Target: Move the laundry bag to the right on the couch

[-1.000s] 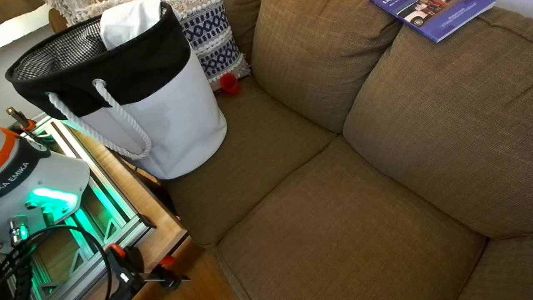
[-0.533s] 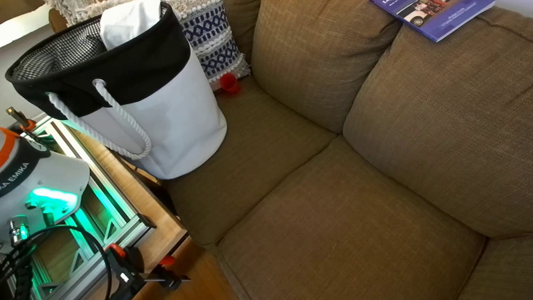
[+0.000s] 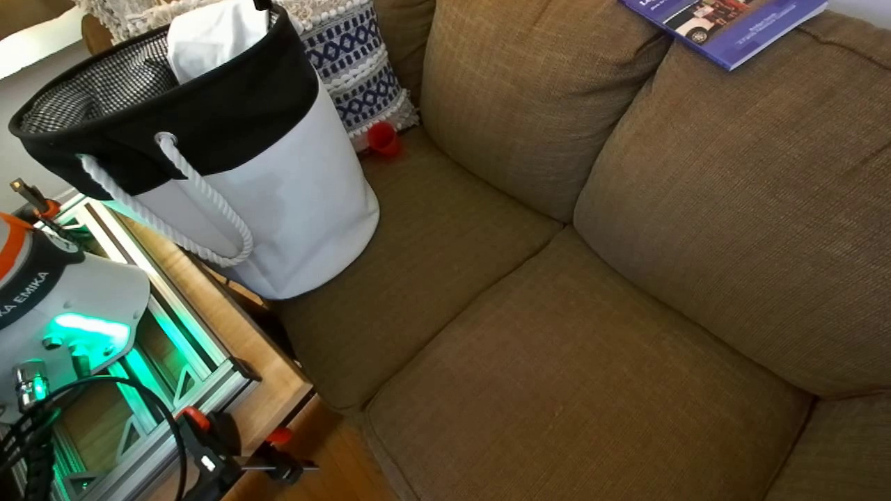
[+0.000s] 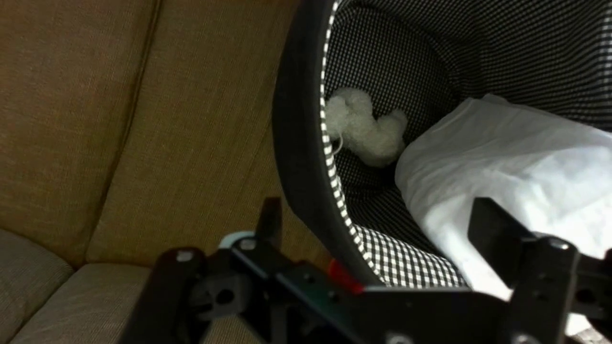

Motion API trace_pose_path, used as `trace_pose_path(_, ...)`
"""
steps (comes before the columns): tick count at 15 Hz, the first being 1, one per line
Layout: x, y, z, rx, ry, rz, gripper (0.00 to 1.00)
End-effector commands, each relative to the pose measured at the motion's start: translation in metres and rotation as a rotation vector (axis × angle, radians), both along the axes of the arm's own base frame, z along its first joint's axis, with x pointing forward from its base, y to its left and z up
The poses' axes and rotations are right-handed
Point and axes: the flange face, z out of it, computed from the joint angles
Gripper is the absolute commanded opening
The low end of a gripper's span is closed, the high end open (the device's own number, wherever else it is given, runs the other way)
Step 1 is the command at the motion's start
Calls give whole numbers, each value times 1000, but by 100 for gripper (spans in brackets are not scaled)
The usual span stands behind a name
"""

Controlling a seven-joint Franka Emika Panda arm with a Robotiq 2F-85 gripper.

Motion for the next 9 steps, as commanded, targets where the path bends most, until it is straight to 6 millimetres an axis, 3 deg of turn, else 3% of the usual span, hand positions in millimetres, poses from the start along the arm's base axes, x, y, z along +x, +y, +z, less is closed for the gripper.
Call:
trace_pose_path(1, -11, -1, -17, -66, 76, 165, 100)
trace_pose_path(6, -31, -13, -59, -3, 138, 422, 100)
trace_pose_path(7, -24, -6, -47, -30, 132, 343, 100)
trace_pose_path(9, -28, -9, -57, -8, 147, 390, 100)
